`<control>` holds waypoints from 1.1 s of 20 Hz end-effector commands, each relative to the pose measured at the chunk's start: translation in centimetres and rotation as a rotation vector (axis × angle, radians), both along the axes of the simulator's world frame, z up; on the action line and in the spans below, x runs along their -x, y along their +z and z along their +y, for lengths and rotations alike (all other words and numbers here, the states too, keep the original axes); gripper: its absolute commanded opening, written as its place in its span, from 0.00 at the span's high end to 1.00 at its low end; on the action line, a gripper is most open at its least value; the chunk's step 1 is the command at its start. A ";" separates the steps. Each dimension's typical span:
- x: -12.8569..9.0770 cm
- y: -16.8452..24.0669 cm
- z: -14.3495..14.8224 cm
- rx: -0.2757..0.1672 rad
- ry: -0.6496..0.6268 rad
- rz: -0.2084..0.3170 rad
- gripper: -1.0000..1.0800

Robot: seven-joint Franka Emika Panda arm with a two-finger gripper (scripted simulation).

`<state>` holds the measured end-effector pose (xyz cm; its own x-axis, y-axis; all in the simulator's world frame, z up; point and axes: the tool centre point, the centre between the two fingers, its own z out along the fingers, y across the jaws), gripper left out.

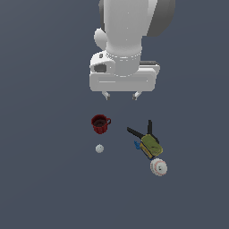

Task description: Pick up a designated object from a clutter of objects.

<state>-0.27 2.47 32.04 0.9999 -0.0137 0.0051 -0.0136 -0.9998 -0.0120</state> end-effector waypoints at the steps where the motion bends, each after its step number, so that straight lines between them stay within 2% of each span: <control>1: 0.0 0.0 0.0 0.000 0.000 0.000 0.04; 11: -1.3 0.7 -2.1 -0.010 -0.035 -0.035 0.04; 16: -1.5 0.3 -1.7 -0.007 -0.020 -0.032 0.04; 22: -2.8 -1.4 -0.2 0.004 0.043 -0.028 0.04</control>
<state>2.16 1.74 31.20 0.9993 0.0101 0.0353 0.0105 -0.9999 -0.0114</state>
